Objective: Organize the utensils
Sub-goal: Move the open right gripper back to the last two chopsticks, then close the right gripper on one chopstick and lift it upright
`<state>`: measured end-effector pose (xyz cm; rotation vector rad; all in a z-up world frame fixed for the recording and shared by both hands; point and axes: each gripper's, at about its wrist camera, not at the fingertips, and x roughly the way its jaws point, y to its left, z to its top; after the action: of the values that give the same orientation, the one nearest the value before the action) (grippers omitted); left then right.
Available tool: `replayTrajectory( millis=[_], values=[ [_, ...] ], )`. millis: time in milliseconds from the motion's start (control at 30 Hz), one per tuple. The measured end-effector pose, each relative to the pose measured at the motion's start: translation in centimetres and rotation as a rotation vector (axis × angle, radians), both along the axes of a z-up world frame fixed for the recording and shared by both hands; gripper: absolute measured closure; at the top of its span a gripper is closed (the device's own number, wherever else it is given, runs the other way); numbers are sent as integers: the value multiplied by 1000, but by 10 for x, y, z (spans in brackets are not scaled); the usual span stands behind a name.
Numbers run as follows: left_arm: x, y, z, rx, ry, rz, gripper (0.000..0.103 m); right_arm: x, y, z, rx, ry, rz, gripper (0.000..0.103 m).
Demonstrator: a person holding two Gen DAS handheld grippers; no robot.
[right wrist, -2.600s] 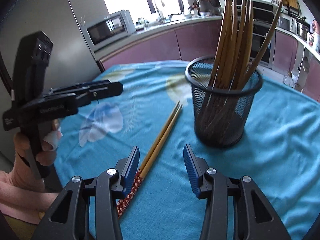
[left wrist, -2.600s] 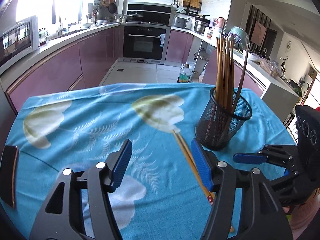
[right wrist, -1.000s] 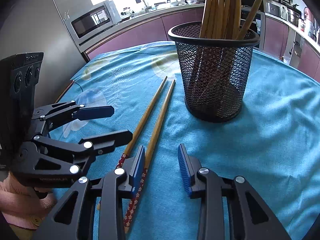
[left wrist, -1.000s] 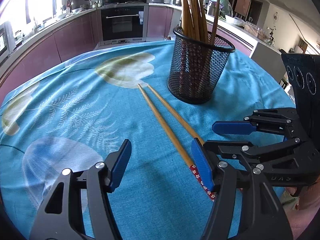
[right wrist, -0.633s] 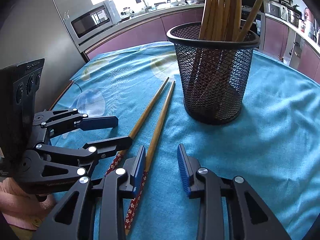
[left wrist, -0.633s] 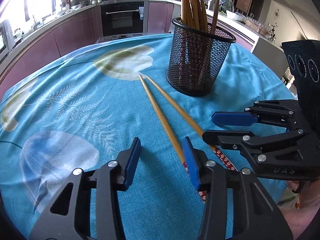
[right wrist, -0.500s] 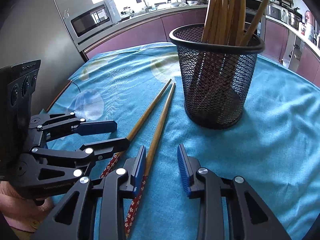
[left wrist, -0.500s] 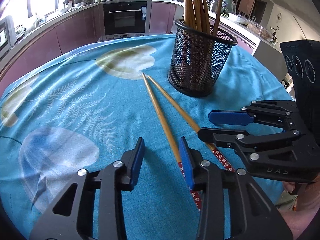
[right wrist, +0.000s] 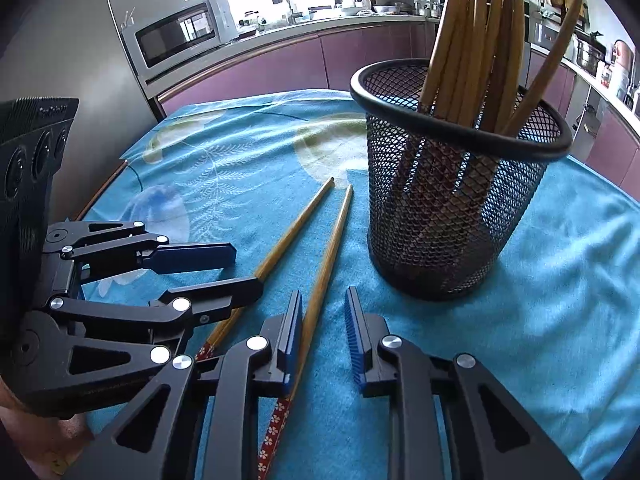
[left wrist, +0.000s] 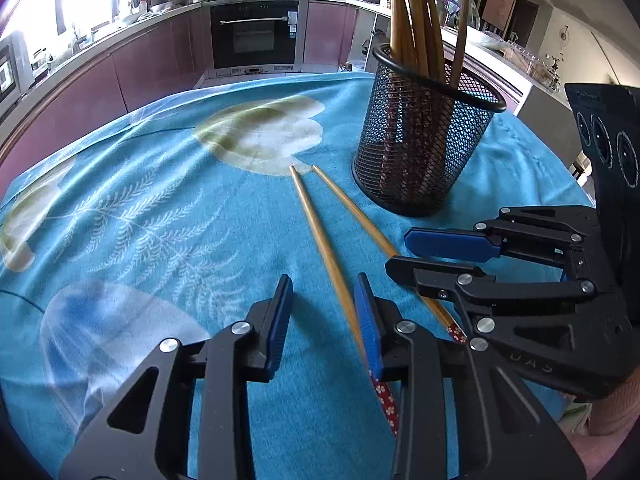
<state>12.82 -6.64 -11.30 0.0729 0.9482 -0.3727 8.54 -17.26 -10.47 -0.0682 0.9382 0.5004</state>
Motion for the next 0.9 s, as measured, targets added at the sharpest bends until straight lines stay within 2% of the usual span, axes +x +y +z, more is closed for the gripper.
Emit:
replayTrajectory(
  millis=[167,333,900],
  values=[
    [10,-3,-1,2,9,3,82,3,1,-1,3,6,-9,93],
    [17,-2,-2,-9,20,24,90,4,0,-1,7,10,-14,94],
    [19,1,0,-43,22,71,96,-2,-9,5,51,11,-18,97]
  ],
)
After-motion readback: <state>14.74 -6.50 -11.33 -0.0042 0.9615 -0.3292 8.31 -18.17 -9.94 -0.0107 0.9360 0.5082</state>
